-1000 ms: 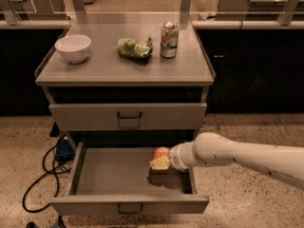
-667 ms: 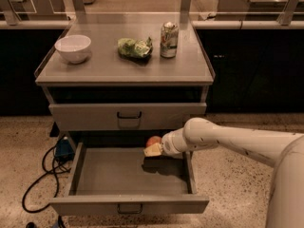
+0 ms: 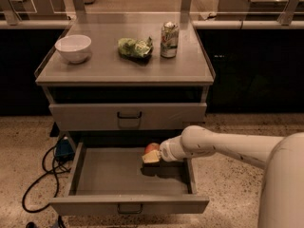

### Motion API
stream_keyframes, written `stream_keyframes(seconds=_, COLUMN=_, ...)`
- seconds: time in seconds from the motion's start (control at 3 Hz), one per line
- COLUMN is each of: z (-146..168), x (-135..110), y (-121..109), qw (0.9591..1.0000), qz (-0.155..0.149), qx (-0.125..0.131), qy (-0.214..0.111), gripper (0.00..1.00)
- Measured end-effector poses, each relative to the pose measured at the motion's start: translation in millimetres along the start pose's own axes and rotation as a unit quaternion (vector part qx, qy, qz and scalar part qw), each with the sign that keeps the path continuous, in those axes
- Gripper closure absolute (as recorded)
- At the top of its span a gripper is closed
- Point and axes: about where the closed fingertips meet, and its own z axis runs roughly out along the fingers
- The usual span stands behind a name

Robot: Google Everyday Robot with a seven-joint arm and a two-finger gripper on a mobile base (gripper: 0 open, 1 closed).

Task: Place apple into middle drawer

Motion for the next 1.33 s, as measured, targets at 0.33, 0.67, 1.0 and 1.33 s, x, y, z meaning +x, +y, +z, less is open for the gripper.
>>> stream_keyframes(seconds=0.33, z=51.1, x=36.1, y=-13.7, qw=0.9994, qz=0.032, qx=-0.008, qy=0.014, gripper=1.00)
stream_keyframes(seconds=0.67, z=99.9, x=69.9, y=-22.8, qw=0.9975, qz=0.060, qx=-0.017, qy=0.034, gripper=1.00)
stream_keyframes(seconds=1.0, z=104.1, x=76.4, y=-21.1, qw=0.9970, qz=0.064, qx=-0.021, qy=0.039, gripper=0.81)
stream_keyframes(seconds=1.33, z=104.1, x=76.5, y=-21.1, qw=0.9970, qz=0.064, qx=-0.021, qy=0.039, gripper=0.58)
